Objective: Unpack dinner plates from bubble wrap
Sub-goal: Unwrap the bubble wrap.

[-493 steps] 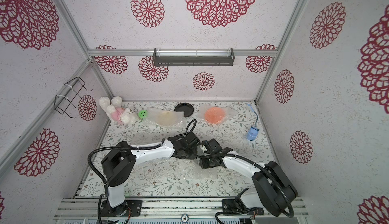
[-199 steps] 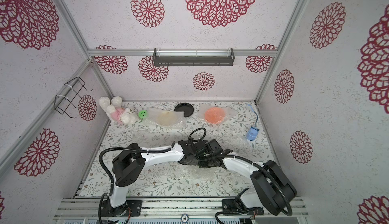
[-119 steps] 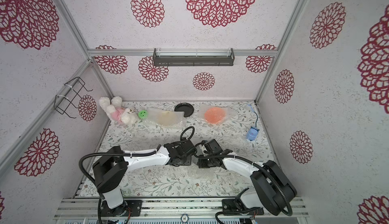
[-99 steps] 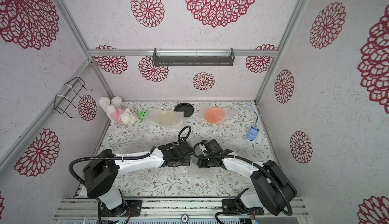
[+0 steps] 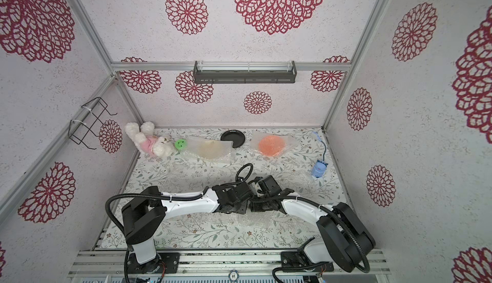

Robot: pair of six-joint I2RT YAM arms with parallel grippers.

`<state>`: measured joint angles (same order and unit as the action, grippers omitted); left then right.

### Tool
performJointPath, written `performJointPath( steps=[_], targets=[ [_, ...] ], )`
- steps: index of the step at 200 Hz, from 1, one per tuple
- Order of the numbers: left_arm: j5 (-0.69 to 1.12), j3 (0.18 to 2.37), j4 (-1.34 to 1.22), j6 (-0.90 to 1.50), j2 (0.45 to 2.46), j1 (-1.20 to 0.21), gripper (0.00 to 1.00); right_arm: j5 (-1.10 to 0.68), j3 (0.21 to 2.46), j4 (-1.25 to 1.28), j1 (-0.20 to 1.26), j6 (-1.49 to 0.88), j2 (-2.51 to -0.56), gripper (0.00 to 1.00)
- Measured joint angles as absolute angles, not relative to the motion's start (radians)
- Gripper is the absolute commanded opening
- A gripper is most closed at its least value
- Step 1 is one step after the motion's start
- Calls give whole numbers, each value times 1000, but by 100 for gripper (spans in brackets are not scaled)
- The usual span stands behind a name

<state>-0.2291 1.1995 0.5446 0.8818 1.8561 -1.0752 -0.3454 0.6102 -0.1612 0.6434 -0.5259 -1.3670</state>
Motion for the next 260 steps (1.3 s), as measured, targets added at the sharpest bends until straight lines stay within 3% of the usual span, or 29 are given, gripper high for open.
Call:
performJointPath(
  steps=[39,104,156,208,260],
  targets=[
    [-268,1224,575,891,1869,-1072,28,-345,610,-161,643,-526,-1367,0],
    [-293,1267,596,895,1913,-1056,22,-346,610,-162,643,-526,-1367,0],
    [-275,1285,588,890,1929,-1055,0,-346,610,-162,643,-526,-1367,0],
    [-272,1240,581,947,1901,-1018,0,-344,611,-160,643,-525,-1367,0],
    [-181,1008,376,995,1729,-945,0,-335,611,-154,630,-526,-1375,0]
  ],
)
